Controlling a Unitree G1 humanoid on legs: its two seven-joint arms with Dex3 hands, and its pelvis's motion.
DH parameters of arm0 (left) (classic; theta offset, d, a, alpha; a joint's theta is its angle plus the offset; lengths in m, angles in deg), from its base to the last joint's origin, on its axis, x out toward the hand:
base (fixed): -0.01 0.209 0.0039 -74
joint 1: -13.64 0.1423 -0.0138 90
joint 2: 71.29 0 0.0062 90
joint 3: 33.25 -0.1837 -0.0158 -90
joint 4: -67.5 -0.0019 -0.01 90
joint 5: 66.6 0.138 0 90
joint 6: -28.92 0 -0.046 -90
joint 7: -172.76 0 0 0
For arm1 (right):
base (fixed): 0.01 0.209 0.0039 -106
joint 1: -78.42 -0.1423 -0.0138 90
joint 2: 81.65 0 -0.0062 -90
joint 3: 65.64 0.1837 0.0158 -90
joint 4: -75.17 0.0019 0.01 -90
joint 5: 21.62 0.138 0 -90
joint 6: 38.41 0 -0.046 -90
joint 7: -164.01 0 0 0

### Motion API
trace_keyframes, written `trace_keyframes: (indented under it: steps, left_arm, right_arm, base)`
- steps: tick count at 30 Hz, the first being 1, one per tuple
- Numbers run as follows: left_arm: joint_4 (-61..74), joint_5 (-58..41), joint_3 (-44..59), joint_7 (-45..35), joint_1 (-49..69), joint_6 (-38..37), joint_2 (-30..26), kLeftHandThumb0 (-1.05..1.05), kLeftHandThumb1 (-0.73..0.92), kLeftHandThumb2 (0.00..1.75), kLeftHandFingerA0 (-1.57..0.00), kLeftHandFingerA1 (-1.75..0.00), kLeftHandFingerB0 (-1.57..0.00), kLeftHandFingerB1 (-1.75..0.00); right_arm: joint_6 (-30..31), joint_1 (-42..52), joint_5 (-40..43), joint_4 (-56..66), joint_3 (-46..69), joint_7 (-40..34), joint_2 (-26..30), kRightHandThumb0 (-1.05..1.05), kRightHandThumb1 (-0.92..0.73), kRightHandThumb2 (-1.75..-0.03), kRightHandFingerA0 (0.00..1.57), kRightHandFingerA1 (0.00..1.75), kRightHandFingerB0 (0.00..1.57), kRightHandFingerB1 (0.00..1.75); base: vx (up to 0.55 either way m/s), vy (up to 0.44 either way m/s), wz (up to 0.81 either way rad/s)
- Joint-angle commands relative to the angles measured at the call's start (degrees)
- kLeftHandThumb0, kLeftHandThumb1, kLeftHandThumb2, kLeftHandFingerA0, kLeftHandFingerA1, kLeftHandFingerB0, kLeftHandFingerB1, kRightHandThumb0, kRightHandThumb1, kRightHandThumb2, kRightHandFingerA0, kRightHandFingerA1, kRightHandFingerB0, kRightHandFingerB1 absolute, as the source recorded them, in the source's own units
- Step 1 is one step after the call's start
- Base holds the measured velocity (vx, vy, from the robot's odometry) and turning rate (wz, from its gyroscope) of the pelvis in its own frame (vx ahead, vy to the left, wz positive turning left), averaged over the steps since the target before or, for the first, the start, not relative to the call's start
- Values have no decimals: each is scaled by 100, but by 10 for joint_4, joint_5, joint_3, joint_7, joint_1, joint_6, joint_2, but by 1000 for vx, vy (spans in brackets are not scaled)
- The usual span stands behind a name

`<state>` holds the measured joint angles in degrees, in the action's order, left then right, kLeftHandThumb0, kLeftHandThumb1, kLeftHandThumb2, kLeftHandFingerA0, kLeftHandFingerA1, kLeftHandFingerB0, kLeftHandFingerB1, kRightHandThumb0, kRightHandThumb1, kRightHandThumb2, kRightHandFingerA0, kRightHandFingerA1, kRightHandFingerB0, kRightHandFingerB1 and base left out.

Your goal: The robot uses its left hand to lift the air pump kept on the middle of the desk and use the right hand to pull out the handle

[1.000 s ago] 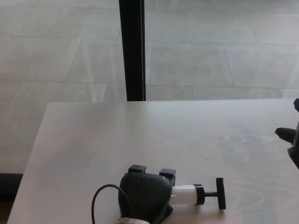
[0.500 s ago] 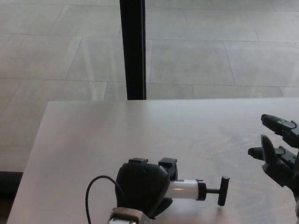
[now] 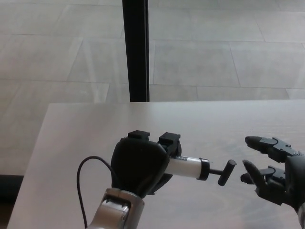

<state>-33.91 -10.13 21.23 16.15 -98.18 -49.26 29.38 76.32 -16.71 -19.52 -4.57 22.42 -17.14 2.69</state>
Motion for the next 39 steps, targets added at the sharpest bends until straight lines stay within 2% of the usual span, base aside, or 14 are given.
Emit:
trace_keyframes:
  steps: [1, 4, 11, 12, 15, 16, 20, 22, 26, 34, 35, 36, 37, 39]
  left_arm:
    - [0, -10, 16, 31, 2, -26, 4, -20, 55, 93, -94, -168, -88, -135]
    - [11, -6, 14, 14, 10, -21, 3, -19, 58, 89, -89, -170, -85, -135]
    - [8, -13, 12, 18, 24, -29, 11, -18, 55, 92, -89, -174, -84, -137]
    - [10, -13, 10, 16, 27, -29, 12, -12, 53, 93, -100, -167, -83, -129]
    - [15, -2, 4, 3, 32, -20, 12, -18, 57, 90, -92, -163, -83, -116]
    - [11, 2, 2, 8, 31, -20, 13, -23, 52, 94, -99, -150, -89, -110]
    - [-2, 3, -1, 30, 30, -33, 13, -19, 51, 94, -97, -153, -88, -112]
    - [-3, 8, -4, 30, 29, -29, 15, -18, 50, 93, -89, -166, -87, -130]
    - [16, -12, 7, 7, 40, -5, 43, -17, 56, 87, -90, -163, -82, -116]
    - [23, -30, 27, 18, 43, -17, 74, -16, 56, 89, -88, -174, -83, -141]
    - [23, -30, 29, 13, 40, -18, 73, -19, 48, 103, -115, -130, -102, -117]
    - [23, -30, 30, 12, 40, -18, 74, -19, 48, 103, -115, -130, -102, -117]
    - [24, -29, 32, 3, 31, -8, 84, -17, 59, 90, -88, -175, -79, -143]
    - [23, -30, 37, 5, 28, -11, 88, -17, 59, 89, -89, -175, -80, -143]
  right_arm:
    - [42, 1, 8, 21, -13, 64, 34, -53, -42, -80, 52, 79, 29, 47]
    - [27, 3, 5, 25, -22, 71, 40, -50, -40, -76, 47, 67, 34, 47]
    - [11, -4, 7, 12, -17, 74, 28, -52, -42, -78, 47, 70, 34, 48]
    - [10, -2, 6, 12, -17, 74, 27, -52, -43, -78, 47, 70, 35, 48]
    - [-2, -1, 4, 9, -15, 68, 19, -49, -41, -79, 53, 72, 34, 48]
    - [-8, -1, 5, 8, -12, 65, 13, -45, -53, -56, 62, 76, 43, 36]
    - [-54, 1, -7, -7, -1, 41, -12, -39, -59, -57, 75, 88, 48, 39]
    - [-73, 1, -11, -15, 4, 32, -23, -37, -62, -59, 82, 84, 50, 41]
    - [-120, 2, -27, -38, 11, 2, -50, -32, -68, -60, 91, 100, 56, 45]
    - [-155, 4, -45, -63, 11, -12, -64, -29, -69, -60, 90, 100, 57, 47]
    - [-157, 5, -45, -66, 10, -12, -64, -29, -69, -60, 90, 99, 58, 47]
    - [-159, 5, -46, -67, 11, -12, -64, -29, -69, -60, 90, 99, 58, 47]
    - [-152, 8, -48, -63, 13, -11, -59, -29, -69, -60, 87, 101, 57, 46]
    - [-147, 9, -50, -61, 12, -7, -56, -32, -68, -60, 84, 102, 57, 45]
  base:
    - [0, 0, 0]
    - [0, 0, 0]
    - [0, 0, 0]
    - [0, 0, 0]
    - [0, 0, 0]
    - [0, 0, 0]
    - [0, 0, 0]
    - [0, 0, 0]
    - [0, 0, 0]
    - [0, 0, 0]
    - [0, 0, 0]
    - [0, 0, 0]
    - [0, 0, 0]
    - [0, 0, 0]
